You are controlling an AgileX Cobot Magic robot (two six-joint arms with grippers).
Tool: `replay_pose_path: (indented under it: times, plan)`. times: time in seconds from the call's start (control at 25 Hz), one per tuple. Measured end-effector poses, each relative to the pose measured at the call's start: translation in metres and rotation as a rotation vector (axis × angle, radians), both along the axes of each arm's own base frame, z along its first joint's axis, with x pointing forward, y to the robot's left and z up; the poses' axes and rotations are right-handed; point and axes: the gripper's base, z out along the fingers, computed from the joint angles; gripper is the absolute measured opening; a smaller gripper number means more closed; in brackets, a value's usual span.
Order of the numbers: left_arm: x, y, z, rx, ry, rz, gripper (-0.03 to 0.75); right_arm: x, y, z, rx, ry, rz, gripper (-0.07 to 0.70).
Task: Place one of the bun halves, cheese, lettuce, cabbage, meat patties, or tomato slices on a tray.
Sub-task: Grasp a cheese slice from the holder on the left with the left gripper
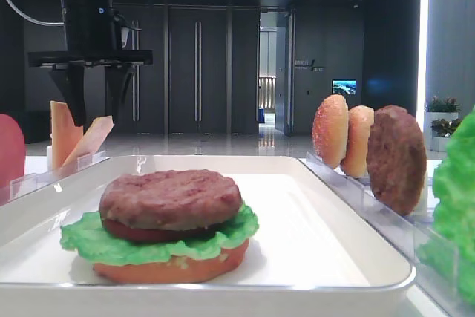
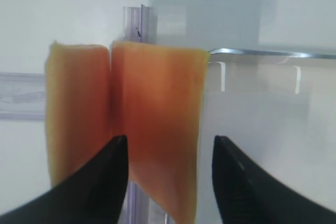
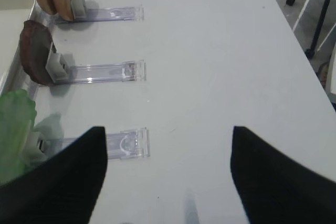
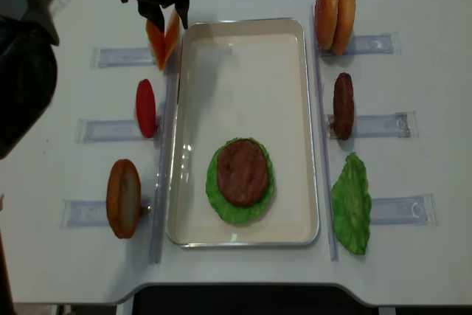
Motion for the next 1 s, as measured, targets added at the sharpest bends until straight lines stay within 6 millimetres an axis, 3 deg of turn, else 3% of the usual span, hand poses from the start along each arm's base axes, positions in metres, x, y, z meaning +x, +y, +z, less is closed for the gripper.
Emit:
replay_pose_path:
  times: [1.0]
  plan:
    - [0.0008,0.0083,-0.0003,0.010,0.015,0.015,0.392,0.0000,0.0000,0.0000,0.000,0.000,0.000,0.476]
